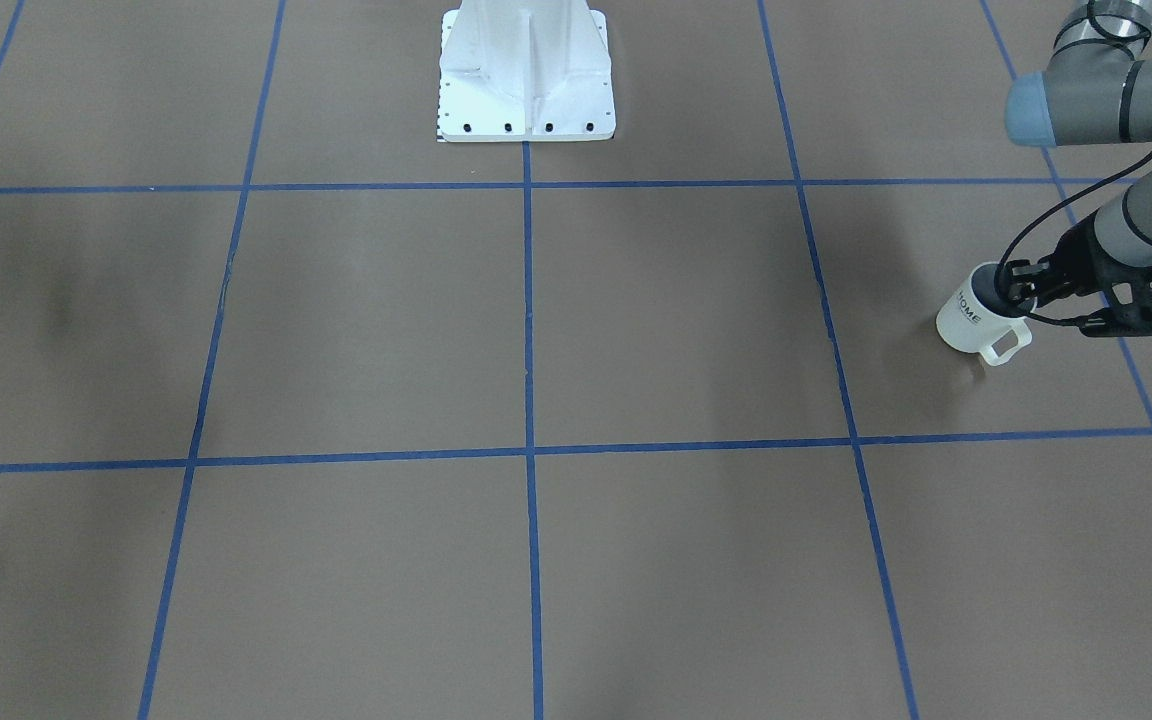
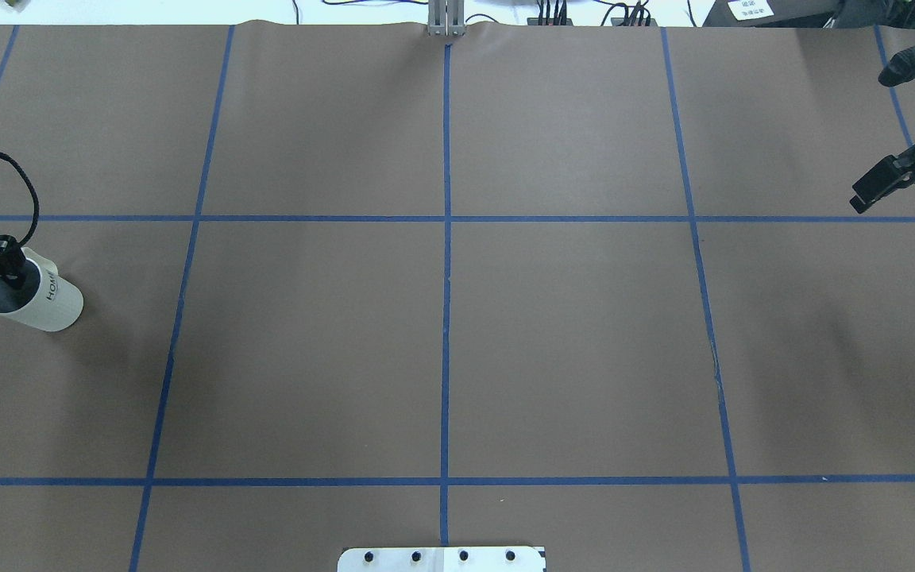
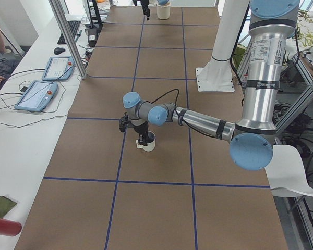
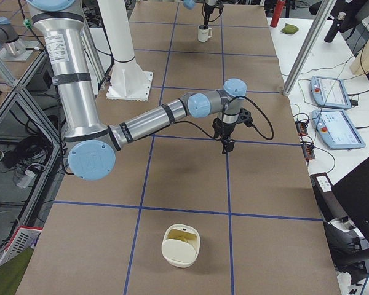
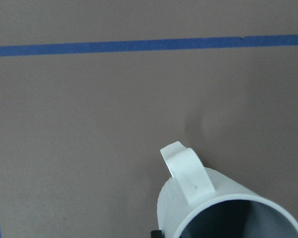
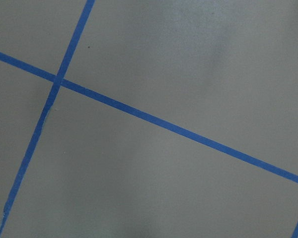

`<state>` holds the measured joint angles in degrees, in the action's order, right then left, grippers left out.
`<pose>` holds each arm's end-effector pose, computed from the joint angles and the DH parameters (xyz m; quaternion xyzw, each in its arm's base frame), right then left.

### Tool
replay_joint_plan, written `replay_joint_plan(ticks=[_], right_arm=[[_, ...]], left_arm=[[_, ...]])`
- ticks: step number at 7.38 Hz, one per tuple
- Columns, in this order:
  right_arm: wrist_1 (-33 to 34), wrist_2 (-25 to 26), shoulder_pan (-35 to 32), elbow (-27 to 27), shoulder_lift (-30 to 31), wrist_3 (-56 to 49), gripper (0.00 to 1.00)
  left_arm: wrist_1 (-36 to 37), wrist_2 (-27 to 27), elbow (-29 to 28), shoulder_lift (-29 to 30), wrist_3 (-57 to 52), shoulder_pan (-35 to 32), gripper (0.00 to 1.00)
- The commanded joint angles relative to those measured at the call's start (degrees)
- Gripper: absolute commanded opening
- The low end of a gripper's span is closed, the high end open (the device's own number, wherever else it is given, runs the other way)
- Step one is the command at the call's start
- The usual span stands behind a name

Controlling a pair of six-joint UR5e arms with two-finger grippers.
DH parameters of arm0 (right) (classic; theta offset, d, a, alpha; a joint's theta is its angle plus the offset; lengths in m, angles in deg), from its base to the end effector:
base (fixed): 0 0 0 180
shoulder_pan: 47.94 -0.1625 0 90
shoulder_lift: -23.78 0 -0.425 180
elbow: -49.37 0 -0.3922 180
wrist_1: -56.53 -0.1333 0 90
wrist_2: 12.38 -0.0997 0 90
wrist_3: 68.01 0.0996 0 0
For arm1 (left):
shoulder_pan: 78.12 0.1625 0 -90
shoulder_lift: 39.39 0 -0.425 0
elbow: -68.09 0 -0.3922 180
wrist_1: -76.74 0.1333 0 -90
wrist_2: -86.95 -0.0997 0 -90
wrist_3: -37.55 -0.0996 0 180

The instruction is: Left arm hands cup to right arm to dump lemon

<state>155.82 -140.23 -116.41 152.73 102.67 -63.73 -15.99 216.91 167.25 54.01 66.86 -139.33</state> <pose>-0.1368 -0.5434 0.4669 0.0500 -0.3413 -0.1830 0.9206 0.1918 -0.4929 0.5488 -0.0551 0.3568 0.0412 0.9317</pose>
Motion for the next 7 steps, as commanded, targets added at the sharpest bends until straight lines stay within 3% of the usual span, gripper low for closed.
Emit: replay_joint_plan(ticks=[1,4,6,7], right_arm=[[-0.06,0.23,0.0,0.0,0.12,0.2,1.0],[-0.15,0.94,-4.89,0.0,-0.49,1.34,1.0],[-1.29,1.2,-8.34,-0.09,3.51,1.08,1.0],[-3.21,0.95,-12.09,-2.79,4.59,1.17,1.0]], left_arm=[[-1.13,-0.06,1.38,-0.06,0.04,-0.14,1.0],[-1.14,-0.23,5.34,-0.42,0.21,-8.01,1.0],[-1.05,-0.14,3.34,0.82,-0.74,-15.57,1.0],[-1.05,-0.14,0.45,1.34,-7.01,-19.0,1.0]])
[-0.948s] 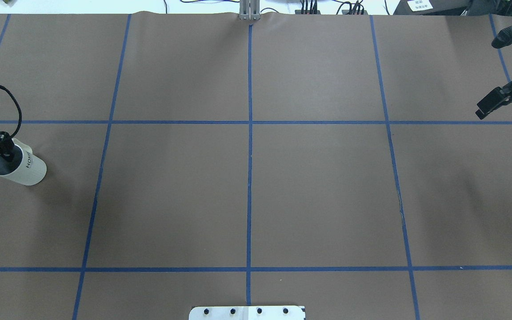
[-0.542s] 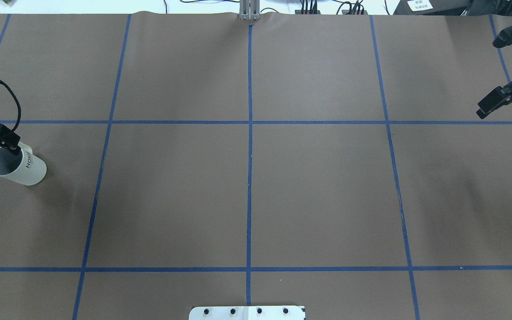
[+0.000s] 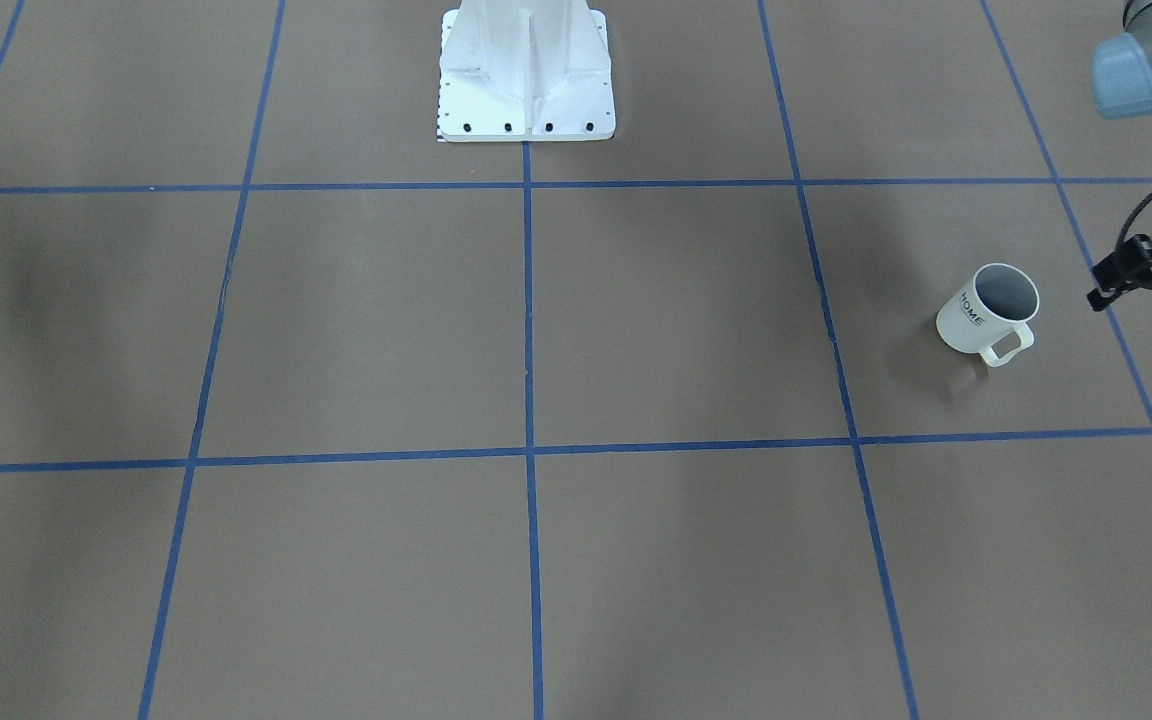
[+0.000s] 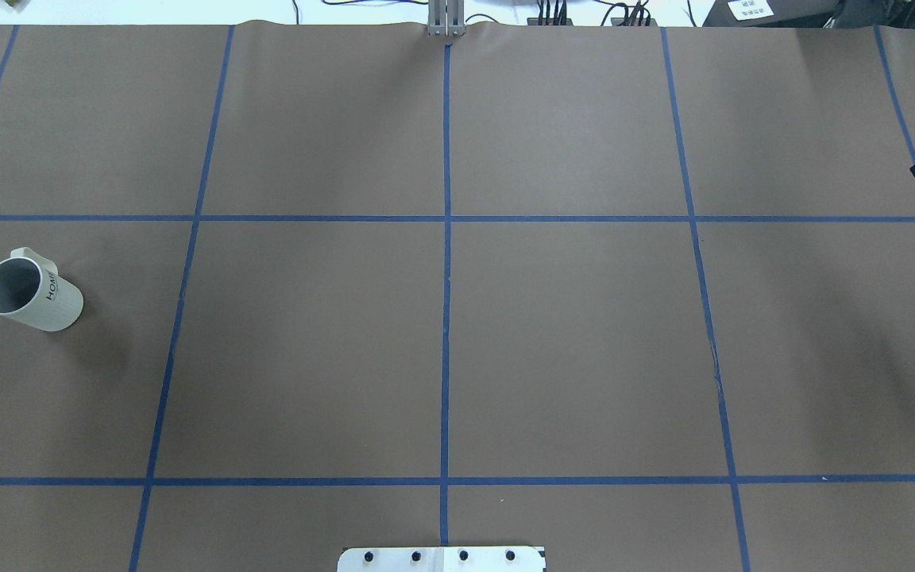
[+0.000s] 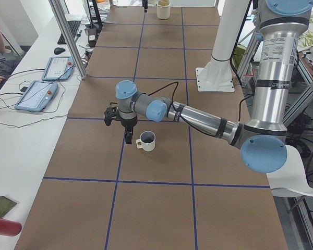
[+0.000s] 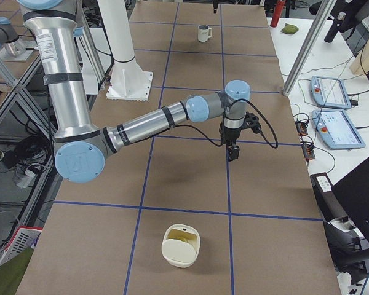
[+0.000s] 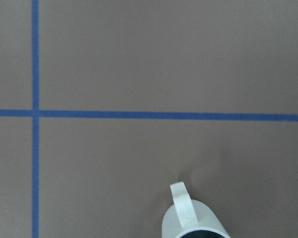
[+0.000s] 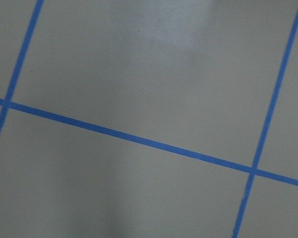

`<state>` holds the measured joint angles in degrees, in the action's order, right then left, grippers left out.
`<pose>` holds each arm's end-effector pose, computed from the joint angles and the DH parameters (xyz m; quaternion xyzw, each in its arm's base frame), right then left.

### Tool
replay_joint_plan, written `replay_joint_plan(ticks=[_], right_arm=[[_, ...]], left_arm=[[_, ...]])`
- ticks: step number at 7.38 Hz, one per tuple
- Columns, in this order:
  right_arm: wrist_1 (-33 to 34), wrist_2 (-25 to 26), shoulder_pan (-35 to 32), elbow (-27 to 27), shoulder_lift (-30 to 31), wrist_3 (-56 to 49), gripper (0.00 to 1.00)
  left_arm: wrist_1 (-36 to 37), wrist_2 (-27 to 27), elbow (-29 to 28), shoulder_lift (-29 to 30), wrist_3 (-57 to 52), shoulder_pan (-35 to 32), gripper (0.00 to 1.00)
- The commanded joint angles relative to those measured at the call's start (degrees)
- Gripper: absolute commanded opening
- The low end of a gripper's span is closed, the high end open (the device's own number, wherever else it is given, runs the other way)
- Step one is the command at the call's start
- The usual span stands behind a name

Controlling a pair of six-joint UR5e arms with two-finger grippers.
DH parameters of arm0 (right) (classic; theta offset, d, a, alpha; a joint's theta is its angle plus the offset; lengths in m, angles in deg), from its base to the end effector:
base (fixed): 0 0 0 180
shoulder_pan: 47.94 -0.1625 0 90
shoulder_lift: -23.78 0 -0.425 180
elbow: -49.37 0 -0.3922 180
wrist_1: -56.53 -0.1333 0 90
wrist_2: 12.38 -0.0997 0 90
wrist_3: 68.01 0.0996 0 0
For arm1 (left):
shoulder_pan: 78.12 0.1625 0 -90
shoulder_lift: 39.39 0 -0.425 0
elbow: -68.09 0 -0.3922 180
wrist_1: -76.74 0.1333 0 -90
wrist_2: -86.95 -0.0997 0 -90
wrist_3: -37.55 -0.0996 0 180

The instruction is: Left arm hands cup to right arm to dump lemon

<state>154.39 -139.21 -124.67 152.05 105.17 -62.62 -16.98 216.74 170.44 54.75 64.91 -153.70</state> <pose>-0.0534 -0.5469 0.4947 0.0586 -0.3276 -0.1016 0.9375 0.0638 -0.5275 0.5124 0.0347 0.3718 -0.0450 0.9266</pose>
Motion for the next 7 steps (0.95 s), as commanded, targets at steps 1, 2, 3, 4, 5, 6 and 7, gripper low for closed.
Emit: replay_joint_plan(ticks=[1,2,3,4,5,6,7], right_arm=[[-6.67,-1.12,-5.78,-4.93,3.67,-0.03,1.0],[-10.98,-4.01,-6.24,-6.08,7.26,-0.12,1.0],[-13.9,-8.3,-7.72,-8.45,9.21,-0.03,1.0],[-14.1,-9.47,-8.78,-9.08,9.75,0.49,1.0],[-14.19,-9.57,-9.4,-9.0,11.06,0.41,1.0],[-14.19,-9.57,-9.49,-9.0,11.25,0.58,1.0],[-14.19,-9.66,-9.49,-9.0,11.42,0.58,1.0]], left_arm=[[0.56,0.02,-5.73,0.61,-19.22,-8.15,1.0],[0.39,0.11,-7.85,0.61,-25.11,-10.44,1.0],[-0.05,0.11,-9.0,0.0,-25.78,-10.55,1.0],[-0.23,-0.06,-9.88,-0.18,-25.96,-10.47,1.0],[-0.14,-0.06,-9.72,-0.27,-25.87,-10.47,1.0],[-0.14,0.11,-9.63,-0.44,-25.78,-10.38,1.0],[-0.05,0.11,-9.63,-0.53,-25.78,-10.38,1.0]])
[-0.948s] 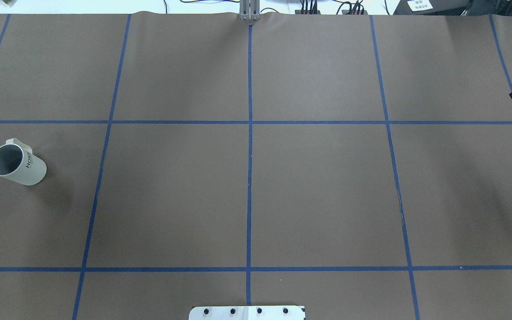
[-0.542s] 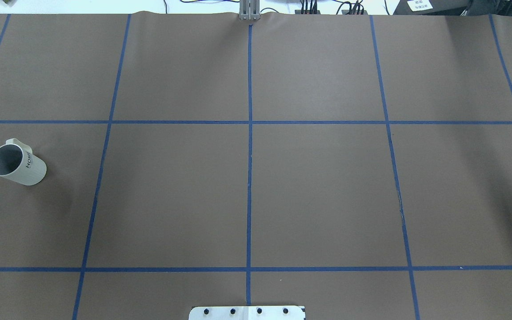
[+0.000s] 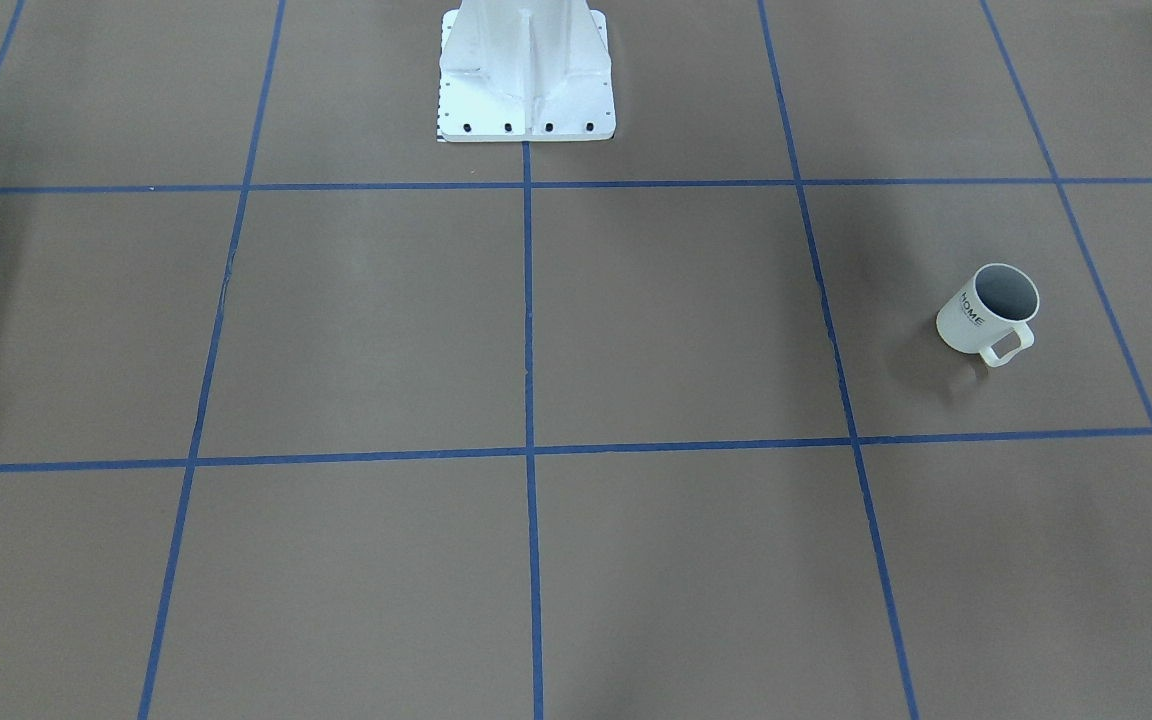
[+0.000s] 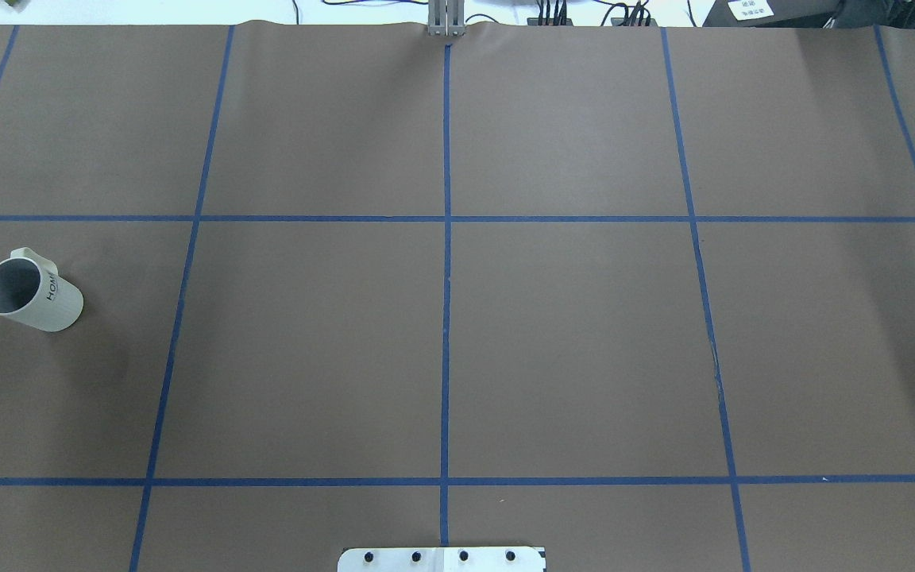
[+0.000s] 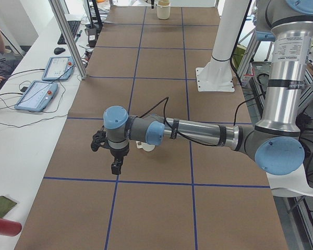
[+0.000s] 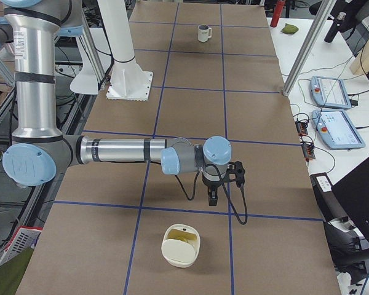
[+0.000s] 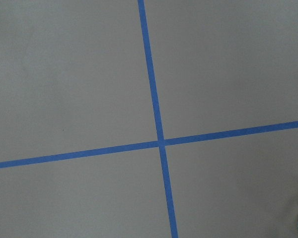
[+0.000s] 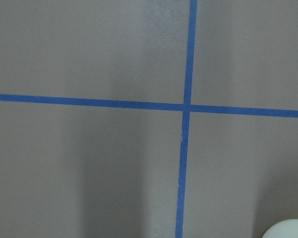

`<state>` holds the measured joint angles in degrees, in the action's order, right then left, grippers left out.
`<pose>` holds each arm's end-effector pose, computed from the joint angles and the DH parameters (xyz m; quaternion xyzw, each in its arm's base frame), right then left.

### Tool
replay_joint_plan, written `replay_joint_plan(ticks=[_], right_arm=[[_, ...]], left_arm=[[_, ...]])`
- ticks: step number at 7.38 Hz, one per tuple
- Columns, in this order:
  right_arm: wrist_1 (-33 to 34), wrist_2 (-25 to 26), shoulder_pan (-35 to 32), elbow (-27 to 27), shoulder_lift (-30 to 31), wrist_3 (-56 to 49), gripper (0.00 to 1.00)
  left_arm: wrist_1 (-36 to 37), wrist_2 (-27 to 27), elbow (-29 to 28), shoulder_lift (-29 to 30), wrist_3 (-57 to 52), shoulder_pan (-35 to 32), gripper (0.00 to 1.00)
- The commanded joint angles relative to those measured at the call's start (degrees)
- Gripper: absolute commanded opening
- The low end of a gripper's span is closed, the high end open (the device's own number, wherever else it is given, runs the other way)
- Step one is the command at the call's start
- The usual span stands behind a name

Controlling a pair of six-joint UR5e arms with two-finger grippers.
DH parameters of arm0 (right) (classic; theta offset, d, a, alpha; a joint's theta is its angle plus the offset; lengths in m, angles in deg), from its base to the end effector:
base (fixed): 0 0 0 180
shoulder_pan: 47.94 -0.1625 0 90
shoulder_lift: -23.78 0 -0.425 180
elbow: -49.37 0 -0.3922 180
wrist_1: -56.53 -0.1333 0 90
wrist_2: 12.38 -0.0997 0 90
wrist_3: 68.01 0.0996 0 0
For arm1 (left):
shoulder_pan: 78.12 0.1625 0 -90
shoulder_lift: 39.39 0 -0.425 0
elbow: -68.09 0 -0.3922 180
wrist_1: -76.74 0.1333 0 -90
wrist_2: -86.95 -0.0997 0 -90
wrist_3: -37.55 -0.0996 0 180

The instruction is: Left arm hands cup to right arm to dump lemon

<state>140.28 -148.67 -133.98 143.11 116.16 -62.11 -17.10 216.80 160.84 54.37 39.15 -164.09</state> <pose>0.0278 -0.4855 0.6328 0.0271 -0.3960 -0.0105 0.9178 -0.0321 -0.5329 0.5994 0.0680 0.3432 0.0506 0.9354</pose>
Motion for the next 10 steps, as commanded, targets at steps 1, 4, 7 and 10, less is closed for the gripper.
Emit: replay_joint_plan(ticks=[1,4,7,10], right_arm=[[-0.08,-0.28,-0.18,0.04,0.51,-0.02,1.0],[0.44,-6.25,-6.3,1.09,0.69,-0.19,1.0],[0.8,-5.39,-6.78,3.45,2.62,-0.28,1.0],[6.94,2.17,-4.22,7.24,4.19,-1.94,1.0]], left_arm=[[0.5,0.14,0.41,-0.15,-0.02,-0.08,1.0],[0.77,0.23,-0.02,-0.5,-0.02,-0.08,1.0],[0.95,0.23,-0.11,-0.5,-0.02,-0.08,1.0],[0.95,0.23,0.67,-1.37,-0.02,-0.08,1.0]])
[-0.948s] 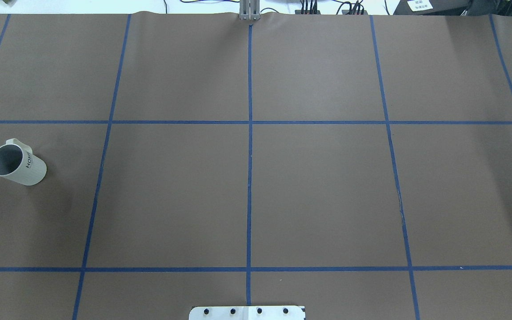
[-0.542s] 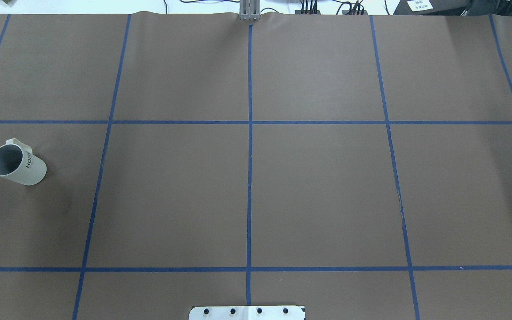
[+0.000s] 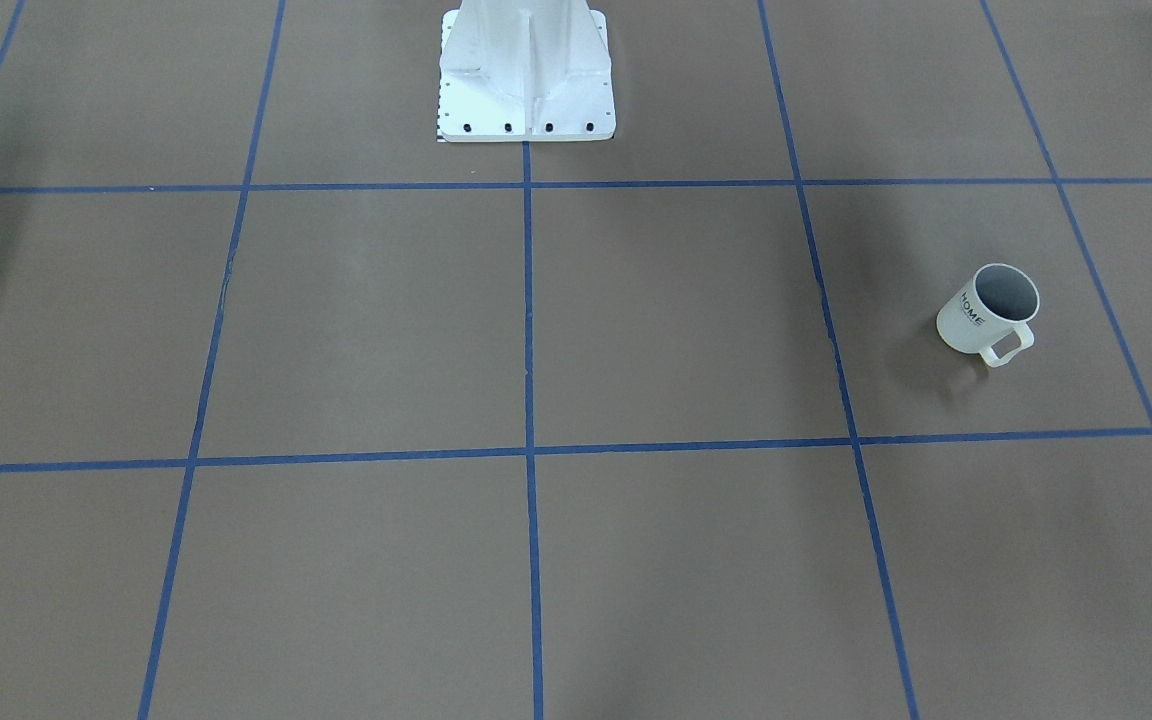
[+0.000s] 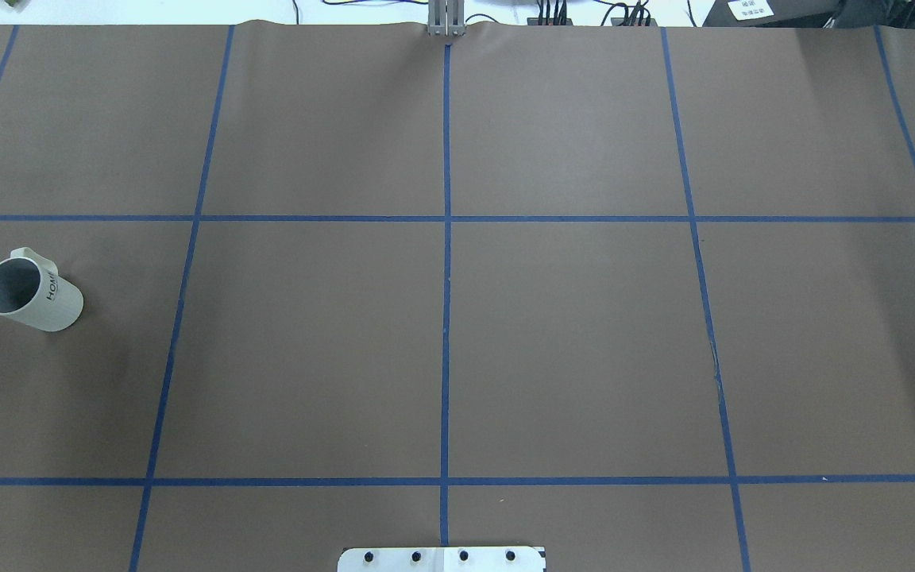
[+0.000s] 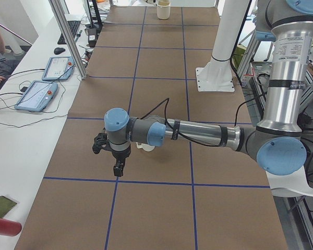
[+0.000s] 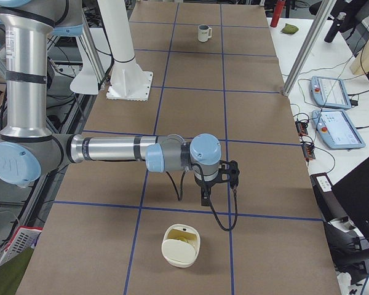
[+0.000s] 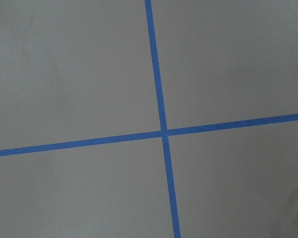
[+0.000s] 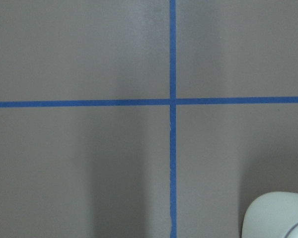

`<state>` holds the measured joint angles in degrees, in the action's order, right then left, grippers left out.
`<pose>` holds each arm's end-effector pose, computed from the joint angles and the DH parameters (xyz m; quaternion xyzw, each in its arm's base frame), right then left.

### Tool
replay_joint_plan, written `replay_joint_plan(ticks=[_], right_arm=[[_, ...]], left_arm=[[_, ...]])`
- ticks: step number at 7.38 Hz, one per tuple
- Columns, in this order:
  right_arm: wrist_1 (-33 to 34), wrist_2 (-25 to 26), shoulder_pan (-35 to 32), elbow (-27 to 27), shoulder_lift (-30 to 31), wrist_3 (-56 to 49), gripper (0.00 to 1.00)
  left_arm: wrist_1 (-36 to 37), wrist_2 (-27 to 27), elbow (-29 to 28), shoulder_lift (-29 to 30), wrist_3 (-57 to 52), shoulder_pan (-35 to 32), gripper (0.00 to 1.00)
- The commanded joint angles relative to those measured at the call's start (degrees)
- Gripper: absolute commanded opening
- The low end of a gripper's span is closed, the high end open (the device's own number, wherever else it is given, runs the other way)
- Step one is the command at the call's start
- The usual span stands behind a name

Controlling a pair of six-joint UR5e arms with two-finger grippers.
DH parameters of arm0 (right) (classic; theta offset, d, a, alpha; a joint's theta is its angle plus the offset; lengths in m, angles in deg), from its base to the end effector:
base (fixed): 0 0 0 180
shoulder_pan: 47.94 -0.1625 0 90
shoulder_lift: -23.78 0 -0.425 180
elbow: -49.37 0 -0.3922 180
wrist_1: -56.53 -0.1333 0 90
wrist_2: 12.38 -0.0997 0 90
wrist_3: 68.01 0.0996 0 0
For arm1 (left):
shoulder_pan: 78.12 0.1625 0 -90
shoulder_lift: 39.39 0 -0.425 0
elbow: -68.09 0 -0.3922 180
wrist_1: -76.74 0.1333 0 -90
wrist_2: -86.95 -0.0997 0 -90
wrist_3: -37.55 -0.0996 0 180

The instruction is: Left arm hands cup to right arm to dump lemon

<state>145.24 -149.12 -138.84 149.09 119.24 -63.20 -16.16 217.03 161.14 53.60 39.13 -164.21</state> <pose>0.0679 -0.4555 0.6147 0.0309 -0.3975 0.0265 0.9167 -0.0334 -0.5260 0.6054 0.0568 0.3447 0.0457 0.9359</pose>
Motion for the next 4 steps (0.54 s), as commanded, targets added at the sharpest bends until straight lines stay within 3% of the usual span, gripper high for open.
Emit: replay_joint_plan(ticks=[1,4], right_arm=[[1.9,1.83,0.64,1.09,1.3,-1.73,1.0],[1.46,0.51,0.64,0.56,1.31,-1.73,1.0]], left_arm=[[-0.08,0.0,0.38,-0.62,0.0,0.04,1.0],[-0.52,0.0,-0.32,-0.62,0.0,0.04,1.0]])
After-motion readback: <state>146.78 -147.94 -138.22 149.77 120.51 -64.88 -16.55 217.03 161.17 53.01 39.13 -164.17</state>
